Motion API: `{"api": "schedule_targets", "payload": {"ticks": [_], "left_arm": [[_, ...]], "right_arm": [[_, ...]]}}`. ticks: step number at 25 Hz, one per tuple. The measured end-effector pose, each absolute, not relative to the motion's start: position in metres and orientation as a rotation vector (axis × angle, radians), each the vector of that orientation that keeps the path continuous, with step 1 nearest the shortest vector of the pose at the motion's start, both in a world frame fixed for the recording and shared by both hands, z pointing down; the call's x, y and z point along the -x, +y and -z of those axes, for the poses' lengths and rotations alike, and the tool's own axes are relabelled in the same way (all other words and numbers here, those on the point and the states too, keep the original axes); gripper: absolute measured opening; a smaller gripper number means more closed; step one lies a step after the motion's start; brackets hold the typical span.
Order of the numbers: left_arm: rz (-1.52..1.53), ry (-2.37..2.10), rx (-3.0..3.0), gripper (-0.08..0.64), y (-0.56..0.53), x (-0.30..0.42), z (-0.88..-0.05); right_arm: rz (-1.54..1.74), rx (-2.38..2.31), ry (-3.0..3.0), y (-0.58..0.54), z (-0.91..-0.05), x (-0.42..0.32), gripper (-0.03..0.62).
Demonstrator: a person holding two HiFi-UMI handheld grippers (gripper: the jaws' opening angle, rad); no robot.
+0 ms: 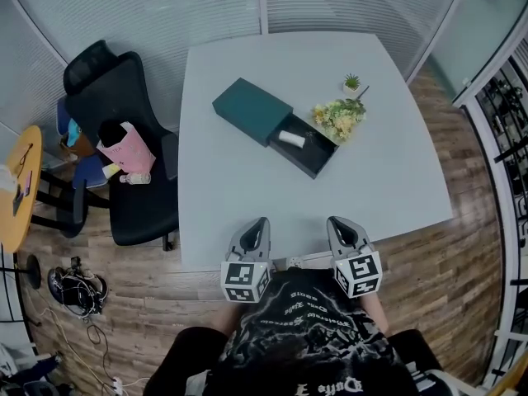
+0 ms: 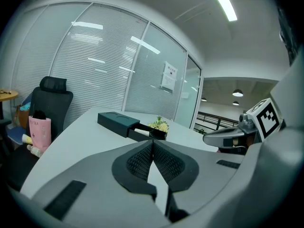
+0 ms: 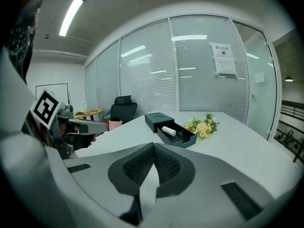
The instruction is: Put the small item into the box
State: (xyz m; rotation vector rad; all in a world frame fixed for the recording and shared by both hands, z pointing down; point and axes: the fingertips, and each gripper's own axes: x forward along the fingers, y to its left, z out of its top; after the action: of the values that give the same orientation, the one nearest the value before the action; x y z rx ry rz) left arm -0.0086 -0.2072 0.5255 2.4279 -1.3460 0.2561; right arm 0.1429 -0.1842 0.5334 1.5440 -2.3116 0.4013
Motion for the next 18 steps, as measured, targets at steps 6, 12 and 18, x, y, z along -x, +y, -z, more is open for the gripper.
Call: {"api": "schedule_targets", "payload": {"ticks": [6,12,18], "left_arm": [[-0.266,-1.362,-2.426,0.018,-0.207,0.006,-0.526],[-0.285,-1.344,-2.456,0.018,-0.207,-0.002,-0.526],[-0.27,-1.368,-2.447,0.018,-0.21,-0.001,-0.525]], "right_arm": [[-0.373,-1.449,-2.313,-0.178,-0.542,-0.134,0.008],[-0.405,-1.482,-2.304,-0.178,-0.546,-0.143,0.008],[-0.39,-1.484,-2.296,-0.178,-0.546,-0.143,0.008]]}}
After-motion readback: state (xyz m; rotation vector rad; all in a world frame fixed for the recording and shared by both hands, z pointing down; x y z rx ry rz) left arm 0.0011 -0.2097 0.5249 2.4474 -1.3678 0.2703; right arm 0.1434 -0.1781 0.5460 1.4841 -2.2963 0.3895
